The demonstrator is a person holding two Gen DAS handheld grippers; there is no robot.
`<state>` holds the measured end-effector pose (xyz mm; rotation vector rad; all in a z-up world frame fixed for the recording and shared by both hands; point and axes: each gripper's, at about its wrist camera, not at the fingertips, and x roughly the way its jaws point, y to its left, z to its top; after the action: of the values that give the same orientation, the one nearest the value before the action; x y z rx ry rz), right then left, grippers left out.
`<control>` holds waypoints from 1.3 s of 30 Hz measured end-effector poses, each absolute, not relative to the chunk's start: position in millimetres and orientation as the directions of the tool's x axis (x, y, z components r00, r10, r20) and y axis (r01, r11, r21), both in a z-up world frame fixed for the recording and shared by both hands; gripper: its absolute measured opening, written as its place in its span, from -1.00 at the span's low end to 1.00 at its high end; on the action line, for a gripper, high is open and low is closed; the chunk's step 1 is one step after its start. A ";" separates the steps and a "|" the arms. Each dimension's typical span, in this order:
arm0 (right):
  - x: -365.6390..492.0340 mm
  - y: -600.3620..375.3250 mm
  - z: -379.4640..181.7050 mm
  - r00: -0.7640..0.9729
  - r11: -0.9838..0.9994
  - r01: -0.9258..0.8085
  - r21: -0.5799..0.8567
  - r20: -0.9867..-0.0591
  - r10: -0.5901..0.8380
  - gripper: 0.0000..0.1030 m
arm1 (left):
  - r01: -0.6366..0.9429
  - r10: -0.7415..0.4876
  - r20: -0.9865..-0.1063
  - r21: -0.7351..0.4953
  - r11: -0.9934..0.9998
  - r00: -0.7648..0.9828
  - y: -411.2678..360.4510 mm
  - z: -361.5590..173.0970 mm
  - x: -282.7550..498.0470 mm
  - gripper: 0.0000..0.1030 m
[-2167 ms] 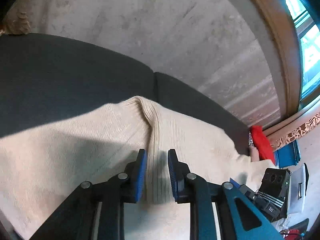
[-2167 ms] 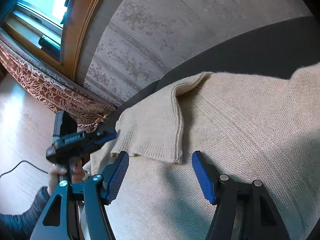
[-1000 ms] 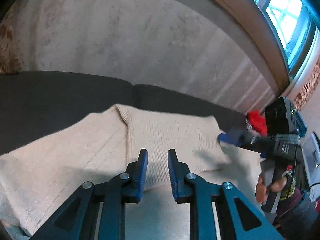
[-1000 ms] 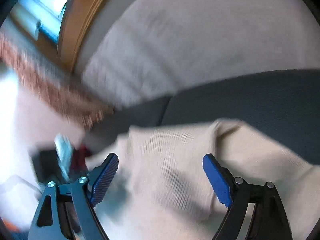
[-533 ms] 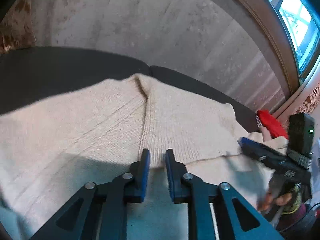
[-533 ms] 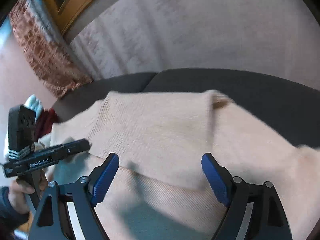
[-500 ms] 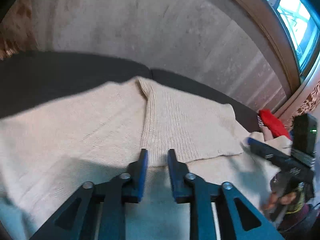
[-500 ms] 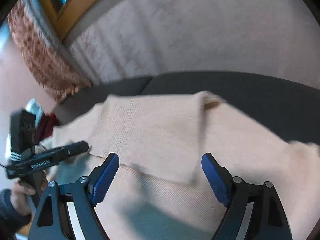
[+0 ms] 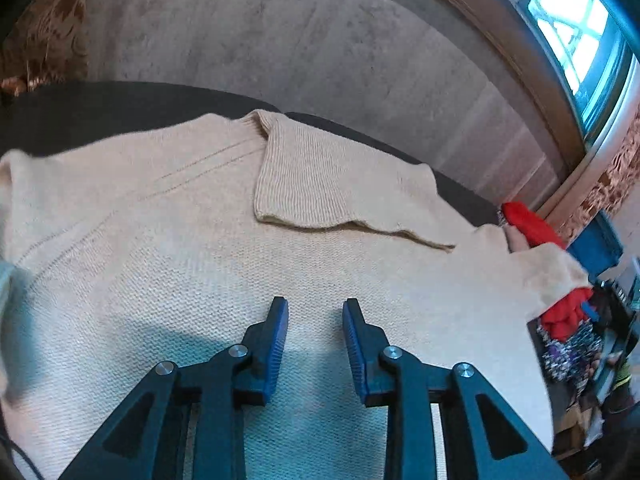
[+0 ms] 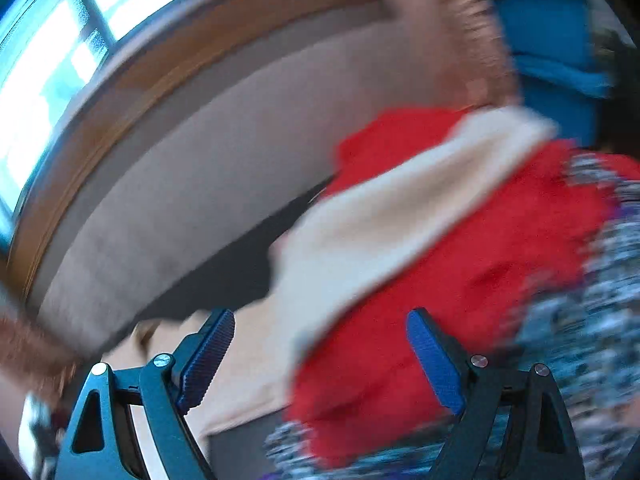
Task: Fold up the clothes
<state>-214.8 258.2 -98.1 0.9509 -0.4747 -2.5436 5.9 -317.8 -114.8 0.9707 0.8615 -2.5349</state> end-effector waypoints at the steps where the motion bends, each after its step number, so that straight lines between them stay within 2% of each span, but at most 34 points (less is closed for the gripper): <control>1: -217.9 275.9 -95.3 -0.733 -0.878 0.194 0.436 -0.531 -0.426 0.73 | 0.453 -0.041 -0.670 -0.454 -0.767 -0.741 -321.2 -116.8 7.6 -0.46; 3: -226.9 299.4 -90.1 -0.778 -0.891 0.139 0.432 -0.509 -0.368 0.72 | 0.438 -0.011 -0.646 -0.505 -0.744 -0.763 -328.0 -120.7 11.2 -0.46; 5: -239.6 314.8 -84.4 -0.803 -0.897 0.096 0.432 -0.499 -0.326 0.63 | 0.432 0.001 -0.635 -0.526 -0.732 -0.773 -330.3 -121.0 10.9 -0.46; 6: -246.9 322.1 -81.4 -0.811 -0.899 0.077 0.431 -0.497 -0.308 0.52 | 0.432 0.000 -0.635 -0.525 -0.733 -0.773 -329.8 -120.6 9.9 -0.46; 9: -269.6 335.1 -75.1 -0.825 -0.906 0.040 0.421 -0.498 -0.268 0.47 | 0.438 -0.014 -0.644 -0.505 -0.744 -0.765 -325.2 -121.3 3.4 -0.46; 12: -290.8 339.8 -73.4 -0.822 -0.909 0.022 0.417 -0.510 -0.254 0.44 | 0.440 -0.019 -0.646 -0.499 -0.746 -0.764 -324.3 -121.3 2.4 -0.46; 16: -307.3 348.1 -76.2 -0.816 -0.918 0.017 0.397 -0.525 -0.242 0.30 | 0.436 -0.013 -0.638 -0.511 -0.741 -0.770 -325.9 -121.4 3.4 -0.46; 21: -321.4 354.8 -92.5 -0.781 -0.903 -0.021 0.429 -0.570 -0.253 0.27 | 0.434 -0.011 -0.635 -0.516 -0.739 -0.773 -325.4 -121.4 4.1 -0.46; 23: -323.0 353.0 -97.0 -0.766 -0.908 -0.014 0.420 -0.588 -0.260 -0.21 | 0.434 -0.011 -0.634 -0.517 -0.738 -0.773 -325.5 -121.8 4.0 -0.46; 24: -322.5 351.4 -97.8 -0.762 -0.910 -0.007 0.414 -0.592 -0.263 -0.69 | 0.434 -0.011 -0.633 -0.517 -0.738 -0.774 -325.5 -122.2 4.0 -0.46; 25: -319.1 348.1 -95.6 -0.765 -0.915 0.006 0.404 -0.588 -0.265 -0.76 | 0.433 -0.011 -0.633 -0.518 -0.738 -0.774 -325.5 -122.3 4.0 -0.46; 27: -313.4 340.4 -89.8 -0.768 -0.919 0.041 0.393 -0.576 -0.280 -0.76 | 0.433 -0.011 -0.632 -0.519 -0.737 -0.775 -325.5 -122.8 4.0 -0.46; 32: -291.2 306.7 -68.2 -0.748 -0.867 0.191 0.461 -0.503 -0.433 -0.76 | 0.437 -0.018 -0.635 -0.511 -0.740 -0.773 -324.3 -123.2 3.5 -0.46; 39: -245.0 189.9 -75.3 -0.557 -0.714 0.433 0.550 -0.459 -0.692 -0.76 | 0.436 -0.013 -0.634 -0.517 -0.736 -0.774 -324.9 -123.5 3.3 -0.46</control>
<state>-245.0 189.9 -75.3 0.8881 -0.5004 -2.2575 3.3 -324.9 -123.5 0.9054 0.9885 -2.5549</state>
